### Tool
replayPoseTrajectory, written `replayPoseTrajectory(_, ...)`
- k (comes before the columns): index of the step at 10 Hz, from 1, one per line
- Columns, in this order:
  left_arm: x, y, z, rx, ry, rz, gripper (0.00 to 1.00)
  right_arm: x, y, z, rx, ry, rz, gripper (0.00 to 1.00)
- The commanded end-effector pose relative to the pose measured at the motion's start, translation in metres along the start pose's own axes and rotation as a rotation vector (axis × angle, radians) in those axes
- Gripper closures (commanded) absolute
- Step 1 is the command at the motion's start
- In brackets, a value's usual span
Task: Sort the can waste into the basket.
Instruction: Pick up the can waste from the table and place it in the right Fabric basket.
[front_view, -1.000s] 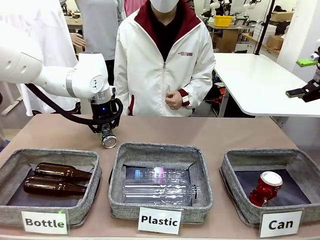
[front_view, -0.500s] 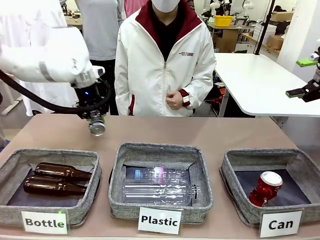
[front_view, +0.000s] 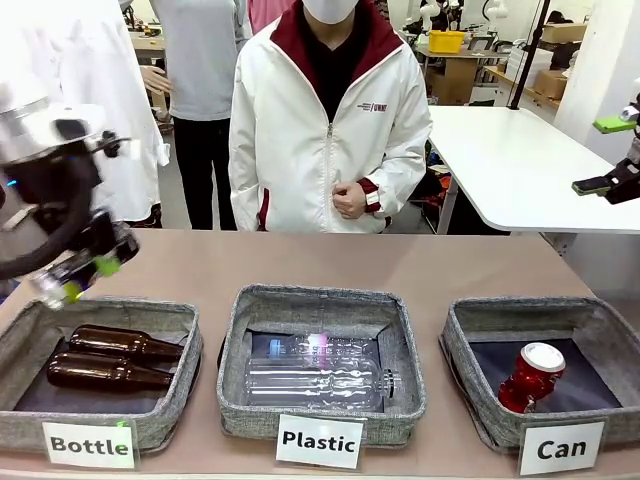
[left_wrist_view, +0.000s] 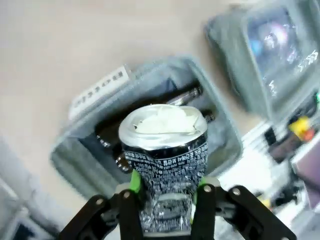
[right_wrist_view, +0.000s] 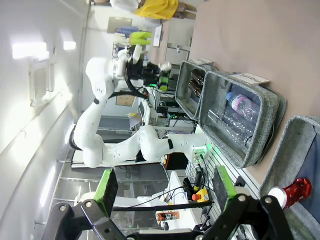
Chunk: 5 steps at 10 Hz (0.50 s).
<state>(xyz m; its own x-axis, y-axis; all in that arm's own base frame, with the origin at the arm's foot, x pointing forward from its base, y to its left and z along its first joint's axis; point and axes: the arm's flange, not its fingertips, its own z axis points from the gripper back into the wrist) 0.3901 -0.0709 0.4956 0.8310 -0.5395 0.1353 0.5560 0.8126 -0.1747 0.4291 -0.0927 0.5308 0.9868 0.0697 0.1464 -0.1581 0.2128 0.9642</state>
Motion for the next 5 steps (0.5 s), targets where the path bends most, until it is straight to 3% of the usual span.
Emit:
replayPoseTrajectory(1,-0.05,-0.01,-0.023,-0.004,-0.065,-0.185,1.0,-0.001,0.001,0.002,-0.004,0.011,0.015,0.0)
replayPoseTrajectory(2,-0.064,-0.02,-0.035,-0.011,-0.106,-0.147,0.98,-0.001,0.001,0.002,-0.004,0.011,0.015,0.0)
replayPoseTrajectory(3,-0.028,-0.005,-0.008,-0.005,-0.012,-0.11,0.61,-0.001,0.001,0.002,-0.004,0.011,0.015,0.0)
replayPoseTrajectory(5,-0.028,-0.005,-0.008,-0.005,-0.012,-0.11,0.61,-0.001,0.001,0.002,-0.004,0.011,0.015,0.0)
